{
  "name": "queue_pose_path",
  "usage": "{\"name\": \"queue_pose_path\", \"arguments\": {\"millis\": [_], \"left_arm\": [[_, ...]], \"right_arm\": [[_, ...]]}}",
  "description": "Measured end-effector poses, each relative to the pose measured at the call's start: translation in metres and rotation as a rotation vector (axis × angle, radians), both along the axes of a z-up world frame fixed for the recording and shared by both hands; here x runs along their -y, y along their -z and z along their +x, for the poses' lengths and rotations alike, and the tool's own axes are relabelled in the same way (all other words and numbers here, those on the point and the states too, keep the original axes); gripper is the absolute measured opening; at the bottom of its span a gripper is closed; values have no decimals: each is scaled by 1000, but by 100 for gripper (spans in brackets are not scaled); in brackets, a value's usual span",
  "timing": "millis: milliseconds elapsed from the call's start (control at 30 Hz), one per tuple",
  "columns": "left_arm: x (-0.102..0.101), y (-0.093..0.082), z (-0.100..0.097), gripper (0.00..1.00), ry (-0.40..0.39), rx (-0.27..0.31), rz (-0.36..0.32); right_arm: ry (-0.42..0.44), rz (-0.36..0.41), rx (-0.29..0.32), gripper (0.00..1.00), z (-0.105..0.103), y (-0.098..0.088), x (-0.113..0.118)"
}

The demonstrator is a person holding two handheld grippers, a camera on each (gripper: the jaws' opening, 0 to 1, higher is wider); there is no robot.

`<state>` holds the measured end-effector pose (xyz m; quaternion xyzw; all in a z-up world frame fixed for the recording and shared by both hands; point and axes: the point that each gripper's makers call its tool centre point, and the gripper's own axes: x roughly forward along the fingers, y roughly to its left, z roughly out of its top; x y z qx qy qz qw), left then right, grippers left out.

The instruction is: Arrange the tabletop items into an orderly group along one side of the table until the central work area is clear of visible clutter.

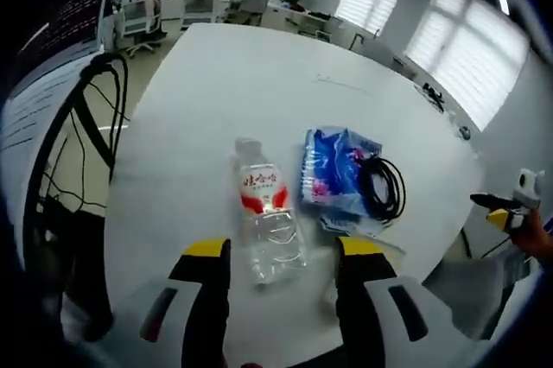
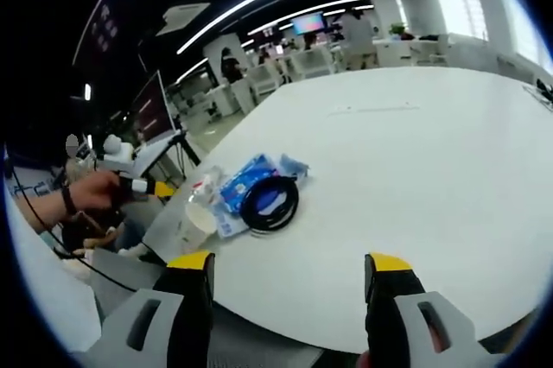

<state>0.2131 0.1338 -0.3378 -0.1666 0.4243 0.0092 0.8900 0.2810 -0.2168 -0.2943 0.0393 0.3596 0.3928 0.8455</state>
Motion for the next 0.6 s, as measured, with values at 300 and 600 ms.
{"name": "queue_pose_path", "arguments": {"millis": [300, 600], "left_arm": [[-9, 20, 29, 47, -78, -98, -88], [-9, 26, 52, 48, -81, -121, -75]], "right_arm": [[4, 7, -6, 72, 1, 1, 0], [3, 3, -15, 72, 2, 2, -1]]}}
